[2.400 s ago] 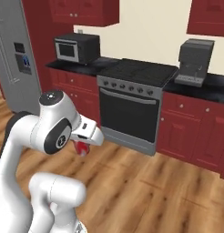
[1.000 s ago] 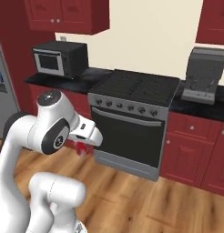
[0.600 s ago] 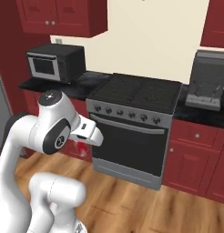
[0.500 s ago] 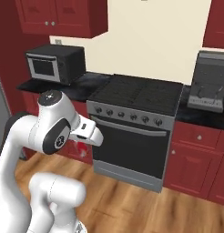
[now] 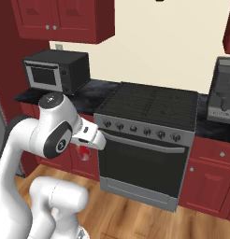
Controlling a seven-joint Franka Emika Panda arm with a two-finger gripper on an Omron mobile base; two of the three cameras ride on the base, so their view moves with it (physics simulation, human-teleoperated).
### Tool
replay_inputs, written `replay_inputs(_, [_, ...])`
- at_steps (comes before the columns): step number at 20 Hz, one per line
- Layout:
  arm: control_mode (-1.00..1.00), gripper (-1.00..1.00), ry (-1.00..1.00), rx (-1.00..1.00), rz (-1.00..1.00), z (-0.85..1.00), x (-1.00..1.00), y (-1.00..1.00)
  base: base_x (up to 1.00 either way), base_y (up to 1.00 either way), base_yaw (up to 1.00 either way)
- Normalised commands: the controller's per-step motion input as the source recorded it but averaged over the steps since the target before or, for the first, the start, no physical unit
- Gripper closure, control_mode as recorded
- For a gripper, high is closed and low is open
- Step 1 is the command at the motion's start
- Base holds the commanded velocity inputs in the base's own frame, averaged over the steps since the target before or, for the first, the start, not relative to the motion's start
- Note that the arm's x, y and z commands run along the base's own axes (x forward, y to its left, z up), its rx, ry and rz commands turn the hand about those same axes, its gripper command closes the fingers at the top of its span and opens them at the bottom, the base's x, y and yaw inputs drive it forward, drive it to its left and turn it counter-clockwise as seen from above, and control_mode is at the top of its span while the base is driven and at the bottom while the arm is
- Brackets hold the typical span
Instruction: Four empty soda cans are scattered around the kitchen. Gather all the cans and cluster them next to the stove for recycling.
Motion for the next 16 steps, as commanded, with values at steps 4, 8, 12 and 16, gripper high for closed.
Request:
replay_inputs(4, [1.0,1.0,0.0,0.0,0.0,0.0,0.0,0.0,0.58,0.48,-0.07])
replay_inputs(8, [1.0,1.0,0.0,0.0,0.0,0.0,0.0,0.0,0.54,0.44,-0.07])
replay_inputs(12, [1.0,1.0,0.0,0.0,0.0,0.0,0.0,0.0,0.49,0.39,-0.05])
replay_inputs(16, [1.0,1.0,0.0,0.0,0.0,0.0,0.0,0.0,0.49,0.36,-0.05])
